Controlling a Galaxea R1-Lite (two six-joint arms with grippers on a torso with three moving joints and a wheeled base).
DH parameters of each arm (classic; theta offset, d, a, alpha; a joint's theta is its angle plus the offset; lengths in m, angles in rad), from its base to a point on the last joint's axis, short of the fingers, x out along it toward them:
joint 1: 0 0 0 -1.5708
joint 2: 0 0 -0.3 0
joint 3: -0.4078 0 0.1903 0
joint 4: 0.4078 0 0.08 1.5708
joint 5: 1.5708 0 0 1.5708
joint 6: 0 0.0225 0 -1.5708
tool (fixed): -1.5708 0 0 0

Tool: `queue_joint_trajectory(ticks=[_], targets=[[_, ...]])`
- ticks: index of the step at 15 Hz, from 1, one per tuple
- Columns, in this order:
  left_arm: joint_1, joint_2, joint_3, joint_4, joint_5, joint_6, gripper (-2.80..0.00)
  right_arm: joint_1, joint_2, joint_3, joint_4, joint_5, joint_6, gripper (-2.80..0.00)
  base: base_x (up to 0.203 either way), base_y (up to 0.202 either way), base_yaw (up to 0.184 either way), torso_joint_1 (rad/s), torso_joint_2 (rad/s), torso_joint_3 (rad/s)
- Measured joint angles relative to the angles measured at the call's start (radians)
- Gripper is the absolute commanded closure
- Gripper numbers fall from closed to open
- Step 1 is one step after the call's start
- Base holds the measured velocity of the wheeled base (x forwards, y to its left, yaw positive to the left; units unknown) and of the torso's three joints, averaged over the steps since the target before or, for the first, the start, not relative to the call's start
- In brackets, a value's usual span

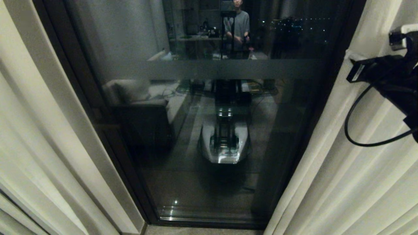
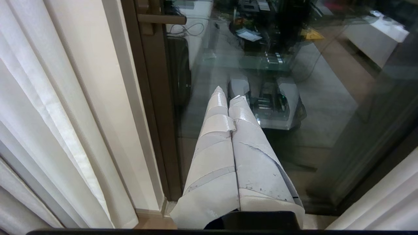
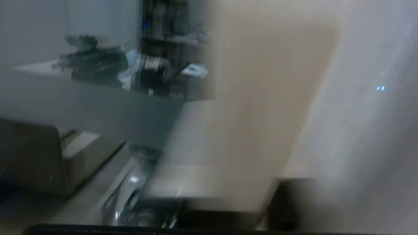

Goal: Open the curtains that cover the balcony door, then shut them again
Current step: Pull the inner curtains open on both sides

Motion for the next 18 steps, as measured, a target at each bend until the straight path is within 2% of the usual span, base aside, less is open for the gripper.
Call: queue_joint_trajectory(ticks=[18], targets=[[0.0, 0.0, 0.0, 0.0, 0.0, 0.0, 0.0, -0.007, -0.061, 0.014, 0.01, 0.001, 0.003, 0.0, 0.0, 0.0, 0.0, 0.0, 0.0, 0.0]])
